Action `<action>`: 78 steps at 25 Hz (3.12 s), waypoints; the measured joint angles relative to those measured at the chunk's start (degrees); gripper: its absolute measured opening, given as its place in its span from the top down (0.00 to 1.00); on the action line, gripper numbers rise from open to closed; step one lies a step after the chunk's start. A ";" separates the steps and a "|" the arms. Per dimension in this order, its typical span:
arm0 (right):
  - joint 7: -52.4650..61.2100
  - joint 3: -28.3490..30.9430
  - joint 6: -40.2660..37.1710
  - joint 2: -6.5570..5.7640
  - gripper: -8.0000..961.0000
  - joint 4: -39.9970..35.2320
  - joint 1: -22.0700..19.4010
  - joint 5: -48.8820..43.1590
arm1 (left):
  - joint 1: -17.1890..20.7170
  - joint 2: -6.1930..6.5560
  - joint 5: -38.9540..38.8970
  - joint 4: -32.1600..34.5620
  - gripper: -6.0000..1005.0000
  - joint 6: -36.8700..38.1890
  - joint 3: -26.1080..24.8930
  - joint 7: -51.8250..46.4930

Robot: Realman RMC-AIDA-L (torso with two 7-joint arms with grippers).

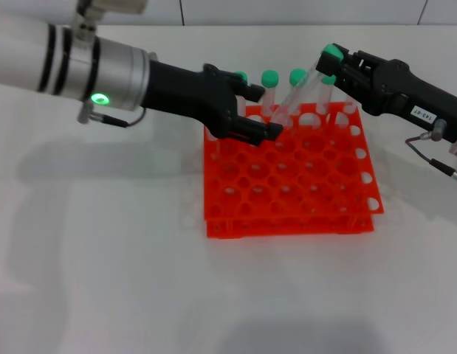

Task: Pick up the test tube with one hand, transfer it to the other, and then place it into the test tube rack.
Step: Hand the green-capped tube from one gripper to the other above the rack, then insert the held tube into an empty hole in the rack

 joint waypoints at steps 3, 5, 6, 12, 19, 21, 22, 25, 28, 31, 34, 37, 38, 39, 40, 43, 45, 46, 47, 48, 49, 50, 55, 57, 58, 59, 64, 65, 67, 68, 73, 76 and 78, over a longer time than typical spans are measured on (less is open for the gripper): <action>-0.02 -0.25 0.00 -0.18 0.72 -0.44 -0.05 0.00 | 2.70 -0.10 2.66 9.91 0.22 4.04 -0.05 -7.28; -0.03 -0.18 0.00 -0.28 0.72 -0.53 -0.08 0.00 | 3.60 -0.10 3.09 12.96 0.20 5.19 -0.16 -9.49; -0.03 -0.09 0.01 -0.34 0.72 -0.58 -0.14 0.00 | 4.68 -0.10 3.50 16.22 0.19 6.00 -0.30 -11.53; -1.14 -0.11 0.54 -0.53 0.71 -1.45 -1.08 0.00 | 11.91 -1.07 4.19 31.93 0.15 7.82 -0.32 -19.08; -1.90 -0.60 0.61 -0.53 0.71 -2.18 -0.76 -0.47 | 25.67 -2.03 0.89 47.93 0.12 9.57 -0.10 -21.06; -2.05 -0.65 0.65 -0.55 0.71 -2.66 -0.68 -0.53 | 29.17 -2.04 -1.82 48.54 0.12 9.31 -0.19 -19.19; -2.02 -0.74 0.67 -0.61 0.71 -3.15 -0.66 -0.55 | 30.90 -2.04 -3.01 48.55 0.12 9.13 -0.33 -17.93; -1.68 -1.52 0.56 -0.78 0.71 -4.83 -0.79 -0.60 | 35.71 -2.14 -5.31 47.73 0.12 8.24 -0.73 -13.94; -1.49 -3.07 0.28 -0.96 0.71 -6.97 -0.94 -0.67 | 39.26 -2.25 -8.24 44.69 0.12 7.05 -0.94 -8.78; -1.10 -5.87 0.08 -0.98 0.71 -9.50 -0.89 -0.72 | 41.45 -2.20 -12.24 38.87 0.12 7.09 -2.91 -1.89; 0.34 -8.11 0.34 -1.03 0.71 -11.54 -0.38 -0.73 | 41.38 -2.03 -13.89 31.69 0.12 7.95 -6.47 3.96; 1.59 -9.91 0.62 -1.04 0.71 -12.46 0.64 -0.73 | 40.70 -1.83 -13.86 25.16 0.12 8.26 -9.75 7.99; 1.85 -10.41 0.83 -1.04 0.71 -12.59 1.06 -0.73 | 40.63 -1.78 -13.75 24.12 0.12 8.34 -10.16 8.78; 2.31 -10.92 1.07 -1.04 0.71 -12.90 1.40 -0.74 | 40.54 -1.74 -13.66 22.90 0.12 8.44 -10.53 9.71; 2.93 -11.63 1.37 -1.05 0.71 -13.35 1.77 -0.73 | 40.60 -1.74 -13.58 22.25 0.12 8.53 -10.72 10.49; 4.34 -13.87 2.61 -1.06 0.71 -15.20 2.48 -0.73 | 41.01 -1.78 -13.47 20.63 0.12 8.64 -11.20 12.59; 4.96 -15.24 4.10 -1.06 0.71 -16.40 2.81 -0.73 | 41.22 -1.82 -13.29 19.77 0.12 8.61 -11.57 13.74; 5.41 -16.44 5.55 -1.01 0.71 -17.33 3.08 -0.72 | 41.26 -1.85 -13.22 19.41 0.12 8.61 -11.82 14.29; 5.64 -17.32 6.76 -0.92 0.71 -17.75 3.43 -0.71 | 41.27 -1.85 -13.14 18.81 0.12 8.61 -12.27 14.97; 5.76 -18.05 7.74 -0.84 0.71 -18.06 3.80 -0.65 | 41.26 -1.85 -13.07 18.22 0.12 8.62 -12.73 15.44; 5.81 -18.80 8.77 -0.75 0.71 -18.11 4.26 -0.57 | 41.21 -1.82 -13.02 17.76 0.12 8.61 -13.10 15.74; 5.96 -19.49 9.60 -0.63 0.71 -18.16 4.71 -0.46 | 41.09 -1.77 -12.95 17.32 0.12 8.58 -13.36 15.82; 7.26 -21.26 12.31 -0.34 0.71 -17.72 6.73 -0.34 | 40.71 -1.70 -12.49 16.91 0.12 8.51 -13.59 15.90; 7.56 -22.33 13.57 -0.26 0.70 -17.71 7.07 -0.15 | 40.69 -1.70 -12.44 16.90 0.12 8.43 -13.61 15.91; 7.67 -22.58 13.89 -0.23 0.70 -17.78 7.10 -0.10 | 40.66 -1.71 -12.43 16.89 0.12 8.40 -13.62 15.91; 7.87 -22.98 14.43 -0.18 0.70 -17.91 7.16 -0.08 | 40.61 -1.71 -12.42 16.88 0.12 8.38 -13.62 15.91; 8.44 -23.69 16.40 -0.04 0.70 -17.82 7.25 0.00 | 40.03 -1.74 -12.28 16.84 0.12 8.32 -13.62 15.94; 8.45 -23.72 16.54 -0.03 0.70 -17.73 7.25 0.00 | 39.95 -1.75 -12.24 16.83 0.12 8.29 -13.63 15.94; 8.45 -23.73 16.82 -0.02 0.70 -17.68 7.26 0.00 | 39.89 -1.75 -12.20 16.82 0.12 8.25 -13.74 15.95; 8.39 -23.73 17.01 -0.01 0.70 -17.68 7.27 0.01 | 39.85 -1.75 -12.13 16.82 0.12 8.23 -13.86 15.96; 8.10 -23.73 17.92 0.00 0.70 -17.61 7.25 0.00 | 39.19 -1.75 -11.26 16.78 0.12 8.08 -14.07 15.96; 7.92 -24.06 18.26 0.00 0.70 -17.61 7.26 0.09 | 38.84 -1.75 -10.54 16.74 0.12 7.76 -14.06 15.82; 7.74 -25.20 18.47 0.00 0.70 -17.61 7.26 1.09 | 38.57 -1.75 -10.14 16.73 0.12 7.69 -14.06 15.73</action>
